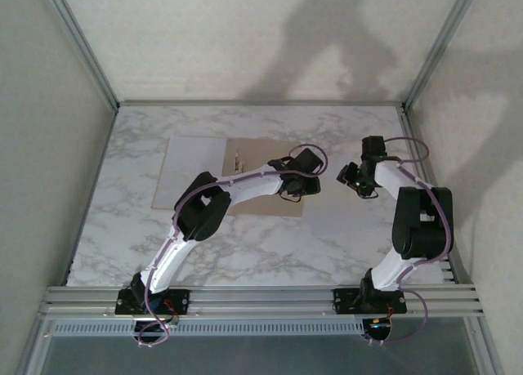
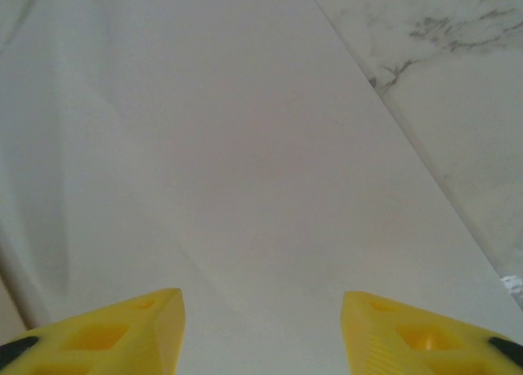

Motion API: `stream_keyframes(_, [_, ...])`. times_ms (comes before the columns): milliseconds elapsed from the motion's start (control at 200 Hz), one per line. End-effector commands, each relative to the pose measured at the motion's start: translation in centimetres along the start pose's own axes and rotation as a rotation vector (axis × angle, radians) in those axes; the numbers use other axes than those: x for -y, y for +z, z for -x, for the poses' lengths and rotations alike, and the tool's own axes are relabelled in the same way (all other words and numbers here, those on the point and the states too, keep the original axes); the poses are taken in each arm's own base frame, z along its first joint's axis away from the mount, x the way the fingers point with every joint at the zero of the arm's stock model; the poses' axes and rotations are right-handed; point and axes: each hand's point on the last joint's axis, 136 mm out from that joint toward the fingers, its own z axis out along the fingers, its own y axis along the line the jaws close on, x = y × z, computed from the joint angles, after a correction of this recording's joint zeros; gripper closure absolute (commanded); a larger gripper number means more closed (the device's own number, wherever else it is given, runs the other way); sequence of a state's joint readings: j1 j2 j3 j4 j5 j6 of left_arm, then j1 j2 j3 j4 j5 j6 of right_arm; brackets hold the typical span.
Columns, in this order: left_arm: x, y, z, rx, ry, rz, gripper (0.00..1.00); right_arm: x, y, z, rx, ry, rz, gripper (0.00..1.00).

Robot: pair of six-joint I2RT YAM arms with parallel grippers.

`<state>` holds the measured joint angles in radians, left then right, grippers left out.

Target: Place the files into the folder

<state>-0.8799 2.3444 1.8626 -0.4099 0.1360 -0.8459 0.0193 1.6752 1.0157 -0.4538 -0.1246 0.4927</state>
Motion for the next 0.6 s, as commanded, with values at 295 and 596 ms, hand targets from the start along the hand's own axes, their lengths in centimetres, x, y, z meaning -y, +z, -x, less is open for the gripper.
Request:
stream_keyframes(295, [-1.8,-0.5,-1.6,-0.021,-0.03,0.084,0.52,0.9,0.9,0.8,-0.003,0.001,-0.035,0.46])
stream_keyframes(596, [-2.5,-0.5,-1.6,-0.027,-0.039,0.1,0.49,1.9,2.2,0.1,-0.029,0.069,-0.015,0.49])
